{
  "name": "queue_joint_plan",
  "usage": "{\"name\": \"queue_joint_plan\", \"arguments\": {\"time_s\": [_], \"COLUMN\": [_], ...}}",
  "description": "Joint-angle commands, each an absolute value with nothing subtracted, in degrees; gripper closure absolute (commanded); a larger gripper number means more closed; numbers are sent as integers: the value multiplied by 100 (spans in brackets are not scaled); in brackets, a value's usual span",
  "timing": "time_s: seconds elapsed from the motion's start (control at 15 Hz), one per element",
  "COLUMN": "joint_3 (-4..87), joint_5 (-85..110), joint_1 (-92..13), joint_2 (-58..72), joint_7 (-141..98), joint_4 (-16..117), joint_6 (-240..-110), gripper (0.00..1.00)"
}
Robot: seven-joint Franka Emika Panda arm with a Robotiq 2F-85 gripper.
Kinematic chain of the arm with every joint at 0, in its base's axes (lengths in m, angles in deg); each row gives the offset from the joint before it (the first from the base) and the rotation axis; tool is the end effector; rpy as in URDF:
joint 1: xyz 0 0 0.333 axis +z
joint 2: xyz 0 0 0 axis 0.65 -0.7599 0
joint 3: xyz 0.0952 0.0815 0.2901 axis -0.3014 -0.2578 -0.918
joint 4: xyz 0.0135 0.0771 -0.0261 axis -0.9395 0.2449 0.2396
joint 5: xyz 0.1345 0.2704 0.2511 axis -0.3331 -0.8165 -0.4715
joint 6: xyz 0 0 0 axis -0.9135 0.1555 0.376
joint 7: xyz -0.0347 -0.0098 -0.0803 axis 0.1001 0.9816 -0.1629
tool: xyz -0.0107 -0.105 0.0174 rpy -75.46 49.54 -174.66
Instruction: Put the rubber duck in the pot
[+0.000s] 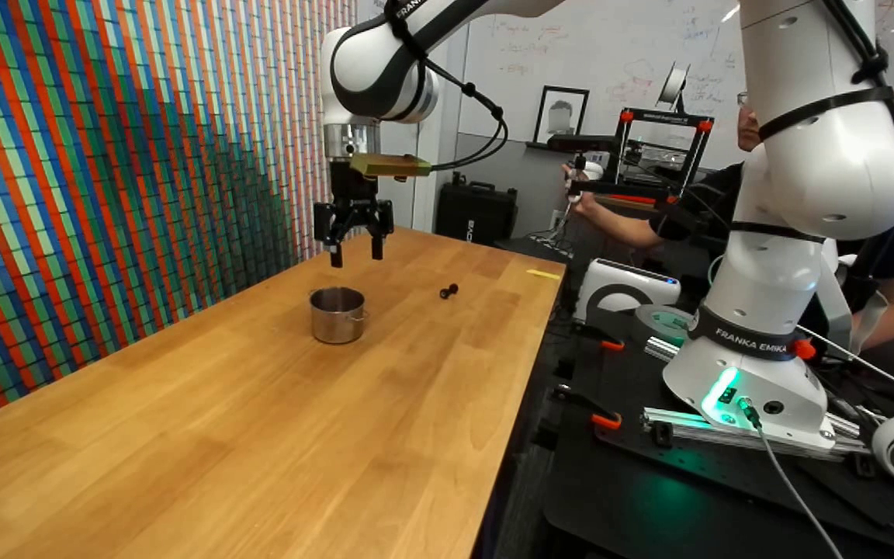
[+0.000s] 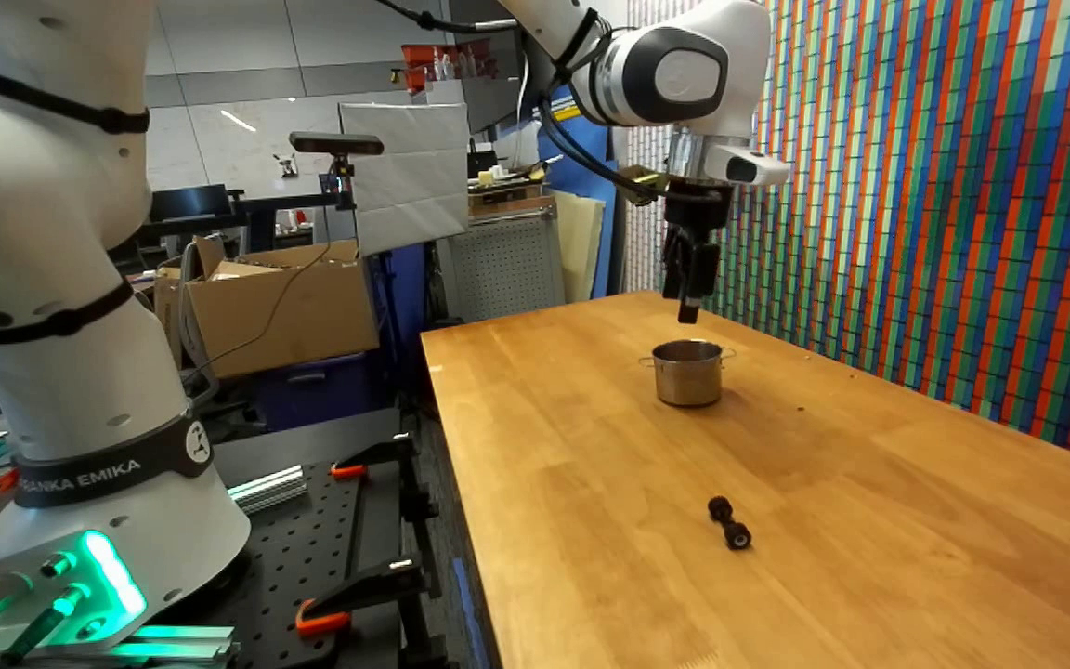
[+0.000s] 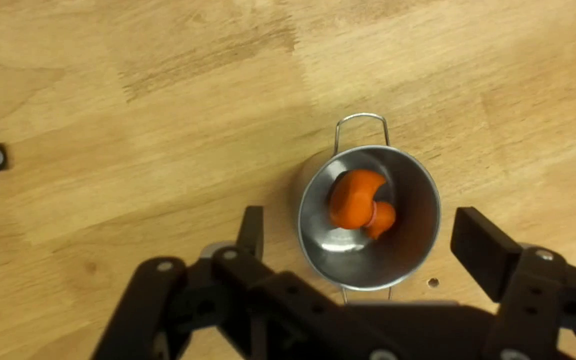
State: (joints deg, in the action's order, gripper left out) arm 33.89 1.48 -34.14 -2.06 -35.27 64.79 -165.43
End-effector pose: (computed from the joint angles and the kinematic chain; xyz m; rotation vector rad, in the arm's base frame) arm 0.6145 0.1083 0.2697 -3.0115 0.3604 0.2407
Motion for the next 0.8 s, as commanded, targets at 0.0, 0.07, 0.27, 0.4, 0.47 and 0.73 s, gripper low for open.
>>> {"name": "queue_joint_plan", "arguments": {"time_s": [0.0, 0.07, 0.27, 0.4, 0.47, 0.73], "joint_3": [3497, 3517, 3540, 3497, 3466, 3385], "joint_5": [247, 283, 392, 364, 320, 81], "joint_1": [-3481, -3496, -3633, -3733, -3779, -3911], "joint_2": [-95, -36, 218, 414, 503, 784], "joint_7": [-3339, -3278, -2799, -2384, -2147, -1252], "joint_4": [5993, 5898, 5540, 5331, 5223, 4811], "joint_6": [-16378, -16308, -15958, -15638, -15465, -14589], "gripper": [0, 0, 0, 0, 0, 0]}}
